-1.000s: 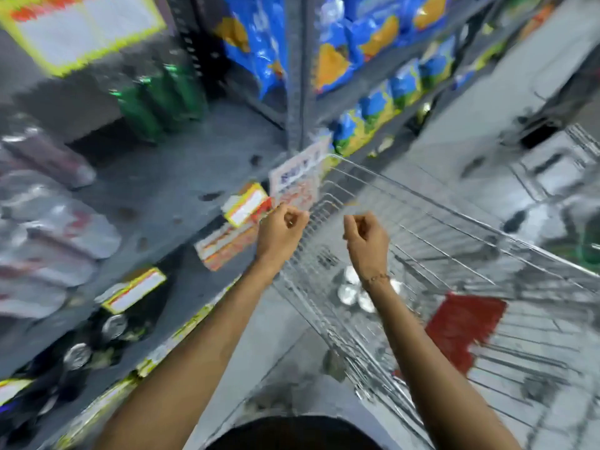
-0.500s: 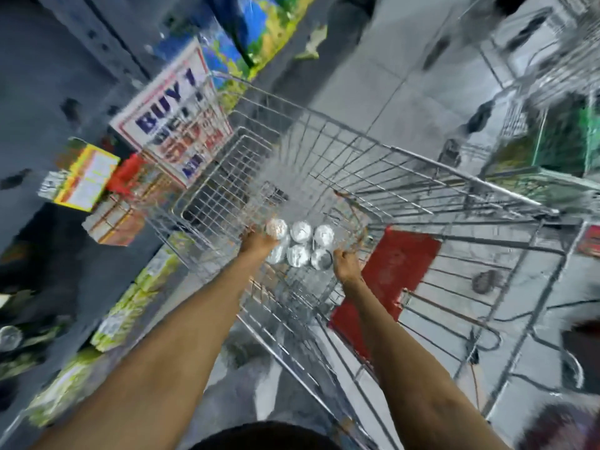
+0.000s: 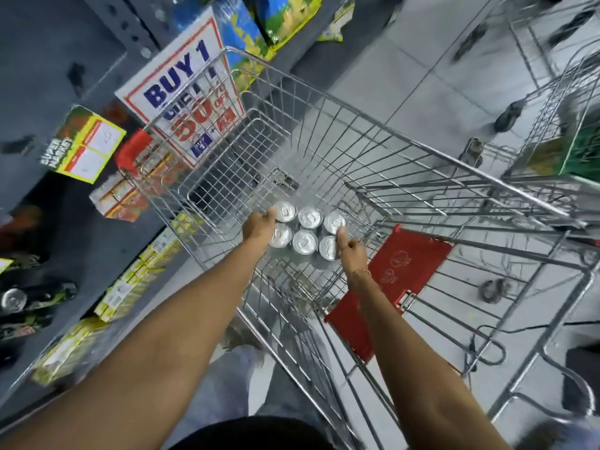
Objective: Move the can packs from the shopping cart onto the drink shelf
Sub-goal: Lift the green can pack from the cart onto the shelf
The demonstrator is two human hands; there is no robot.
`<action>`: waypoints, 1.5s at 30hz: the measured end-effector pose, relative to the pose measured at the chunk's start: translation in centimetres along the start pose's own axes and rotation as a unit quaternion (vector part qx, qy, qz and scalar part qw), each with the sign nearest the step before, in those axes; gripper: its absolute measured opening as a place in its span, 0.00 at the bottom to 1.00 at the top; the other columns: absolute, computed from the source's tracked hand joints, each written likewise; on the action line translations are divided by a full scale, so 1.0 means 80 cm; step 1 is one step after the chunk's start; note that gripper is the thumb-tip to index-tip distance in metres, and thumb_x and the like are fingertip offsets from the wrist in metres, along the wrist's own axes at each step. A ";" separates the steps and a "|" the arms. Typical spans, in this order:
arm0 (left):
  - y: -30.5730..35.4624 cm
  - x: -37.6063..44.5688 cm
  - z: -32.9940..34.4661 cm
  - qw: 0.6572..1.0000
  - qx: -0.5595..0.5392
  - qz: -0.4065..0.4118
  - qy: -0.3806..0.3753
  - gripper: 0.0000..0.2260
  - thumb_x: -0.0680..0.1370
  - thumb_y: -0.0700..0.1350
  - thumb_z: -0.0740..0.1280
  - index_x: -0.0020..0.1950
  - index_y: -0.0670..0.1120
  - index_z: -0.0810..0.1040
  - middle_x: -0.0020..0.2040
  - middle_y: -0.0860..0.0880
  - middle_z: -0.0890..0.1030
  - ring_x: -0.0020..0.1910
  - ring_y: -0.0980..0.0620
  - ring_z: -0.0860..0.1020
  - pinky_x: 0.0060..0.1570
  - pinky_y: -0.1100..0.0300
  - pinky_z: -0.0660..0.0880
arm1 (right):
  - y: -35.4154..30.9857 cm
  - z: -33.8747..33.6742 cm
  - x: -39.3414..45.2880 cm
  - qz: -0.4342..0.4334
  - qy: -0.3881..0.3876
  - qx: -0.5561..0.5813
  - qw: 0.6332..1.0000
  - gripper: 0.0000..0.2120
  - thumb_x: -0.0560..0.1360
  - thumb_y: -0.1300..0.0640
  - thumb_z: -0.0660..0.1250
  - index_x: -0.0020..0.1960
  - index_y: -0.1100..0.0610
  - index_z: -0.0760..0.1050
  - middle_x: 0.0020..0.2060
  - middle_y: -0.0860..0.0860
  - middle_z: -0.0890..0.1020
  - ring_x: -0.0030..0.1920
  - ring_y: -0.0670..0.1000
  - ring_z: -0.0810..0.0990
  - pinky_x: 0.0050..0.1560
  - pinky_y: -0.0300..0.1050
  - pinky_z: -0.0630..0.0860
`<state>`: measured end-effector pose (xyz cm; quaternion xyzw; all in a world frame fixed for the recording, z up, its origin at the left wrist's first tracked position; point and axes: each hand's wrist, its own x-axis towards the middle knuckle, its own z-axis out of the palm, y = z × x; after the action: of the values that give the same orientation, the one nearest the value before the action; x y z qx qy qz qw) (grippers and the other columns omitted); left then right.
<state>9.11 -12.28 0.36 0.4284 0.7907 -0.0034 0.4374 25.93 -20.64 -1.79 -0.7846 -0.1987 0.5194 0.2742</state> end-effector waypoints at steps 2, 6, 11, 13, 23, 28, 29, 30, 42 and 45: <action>0.007 -0.008 -0.015 0.999 -0.015 0.028 0.028 0.22 0.80 0.60 0.50 0.31 0.49 0.62 0.29 0.49 0.64 0.27 0.52 0.62 0.25 0.62 0.55 | -0.024 -0.001 -0.009 -0.036 0.018 0.009 0.999 0.24 0.71 0.35 0.57 0.32 0.55 0.67 0.30 0.53 0.71 0.32 0.52 0.68 0.34 0.49 0.68; 0.022 -0.028 -0.071 0.994 -0.047 0.072 0.073 0.25 0.78 0.63 0.51 0.30 0.48 0.61 0.29 0.50 0.64 0.28 0.52 0.63 0.26 0.61 0.55 | -0.087 -0.001 -0.029 -0.092 0.038 0.009 0.995 0.26 0.66 0.29 0.57 0.34 0.54 0.68 0.31 0.50 0.73 0.32 0.50 0.70 0.35 0.44 0.68; 0.035 -0.060 -0.163 0.973 -0.148 0.134 0.118 0.25 0.74 0.66 0.60 0.27 0.49 0.65 0.26 0.50 0.68 0.26 0.52 0.67 0.28 0.61 0.60 | -0.183 0.011 -0.069 -0.222 0.043 0.018 0.974 0.23 0.67 0.33 0.60 0.33 0.54 0.68 0.28 0.52 0.68 0.29 0.49 0.65 0.28 0.40 0.63; 0.039 -0.076 -0.214 0.959 -0.171 0.157 0.161 0.25 0.74 0.65 0.61 0.26 0.47 0.68 0.24 0.50 0.69 0.25 0.53 0.67 0.27 0.61 0.59 | -0.230 0.024 -0.094 -0.272 0.052 0.031 0.960 0.22 0.68 0.36 0.62 0.30 0.54 0.65 0.27 0.52 0.65 0.28 0.47 0.63 0.24 0.37 0.59; -0.027 -0.142 -0.433 0.896 -0.270 0.202 0.290 0.24 0.71 0.65 0.62 0.25 0.48 0.67 0.26 0.51 0.70 0.29 0.52 0.69 0.29 0.55 0.61 | -0.406 0.138 -0.218 -0.373 -0.035 0.060 0.925 0.25 0.61 0.39 0.70 0.19 0.52 0.61 0.19 0.48 0.66 0.29 0.51 0.65 0.37 0.48 0.65; -0.071 -0.142 -0.500 0.879 -0.318 0.171 0.312 0.24 0.73 0.62 0.61 0.30 0.43 0.73 0.32 0.46 0.76 0.36 0.43 0.76 0.36 0.50 0.70 | -0.462 0.215 -0.249 -0.398 -0.107 0.024 0.911 0.30 0.62 0.40 0.71 0.13 0.53 0.60 0.11 0.43 0.61 0.24 0.50 0.62 0.31 0.45 0.61; -0.078 -0.138 -0.509 0.877 -0.322 0.163 0.318 0.24 0.74 0.62 0.60 0.32 0.42 0.74 0.34 0.44 0.78 0.39 0.42 0.79 0.40 0.49 0.74 | -0.472 0.230 -0.253 -0.400 -0.118 0.011 0.909 0.30 0.61 0.39 0.70 0.12 0.53 0.60 0.11 0.43 0.61 0.24 0.49 0.62 0.32 0.45 0.61; -0.084 -0.135 -0.517 0.874 -0.324 0.155 0.327 0.25 0.74 0.63 0.59 0.34 0.41 0.76 0.37 0.43 0.80 0.41 0.41 0.81 0.44 0.48 0.76 | -0.481 0.244 -0.256 -0.402 -0.129 -0.001 0.906 0.31 0.61 0.38 0.70 0.12 0.53 0.59 0.11 0.44 0.61 0.24 0.49 0.62 0.32 0.46 0.61; -0.113 -0.067 -0.548 0.859 -0.342 0.042 0.379 0.31 0.76 0.64 0.58 0.39 0.35 0.79 0.43 0.36 0.84 0.43 0.39 0.83 0.50 0.45 0.79 | -0.535 0.366 -0.225 -0.421 -0.186 -0.115 0.880 0.28 0.64 0.41 0.71 0.19 0.53 0.58 0.19 0.48 0.64 0.24 0.47 0.64 0.26 0.38 0.64; -0.114 -0.056 -0.542 0.858 -0.328 0.030 0.394 0.30 0.75 0.66 0.57 0.28 0.42 0.71 0.36 0.39 0.80 0.42 0.39 0.82 0.43 0.49 0.76 | -0.537 0.377 -0.210 -0.418 -0.202 -0.134 0.875 0.25 0.65 0.40 0.69 0.21 0.56 0.66 0.24 0.53 0.73 0.28 0.50 0.70 0.38 0.44 0.66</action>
<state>-25.86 -4.63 26.89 0.2490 0.8392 0.4381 0.2044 -9.49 9.21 28.08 -0.5356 -0.6271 0.4719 0.3118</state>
